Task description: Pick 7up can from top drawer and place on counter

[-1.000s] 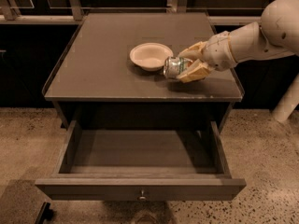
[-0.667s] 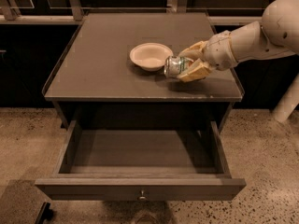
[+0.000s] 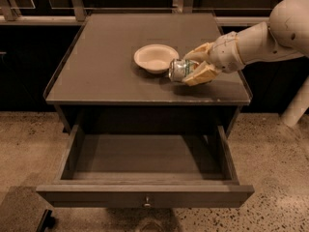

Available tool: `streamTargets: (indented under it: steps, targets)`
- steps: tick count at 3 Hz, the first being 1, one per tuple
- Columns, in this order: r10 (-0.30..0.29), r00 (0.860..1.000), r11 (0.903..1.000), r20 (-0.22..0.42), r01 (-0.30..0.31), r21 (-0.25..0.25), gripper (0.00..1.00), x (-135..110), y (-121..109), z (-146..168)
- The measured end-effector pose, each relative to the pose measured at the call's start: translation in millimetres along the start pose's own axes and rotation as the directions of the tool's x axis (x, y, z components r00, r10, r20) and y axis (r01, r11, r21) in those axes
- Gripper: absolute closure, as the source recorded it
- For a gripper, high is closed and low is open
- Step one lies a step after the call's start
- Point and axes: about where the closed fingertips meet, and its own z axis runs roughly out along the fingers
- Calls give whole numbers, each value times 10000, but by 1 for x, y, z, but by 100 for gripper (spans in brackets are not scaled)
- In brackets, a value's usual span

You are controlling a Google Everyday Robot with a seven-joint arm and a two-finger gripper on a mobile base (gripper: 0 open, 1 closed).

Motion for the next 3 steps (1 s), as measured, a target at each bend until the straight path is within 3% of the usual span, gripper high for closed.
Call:
streamTargets:
  steps: [1, 2, 3]
  targets:
    - [0, 10000, 10000, 0, 0, -1, 11, 0, 0, 0]
    - [0, 10000, 10000, 0, 0, -1, 0, 0, 0, 0]
    - [0, 10000, 10000, 0, 0, -1, 0, 0, 0, 0]
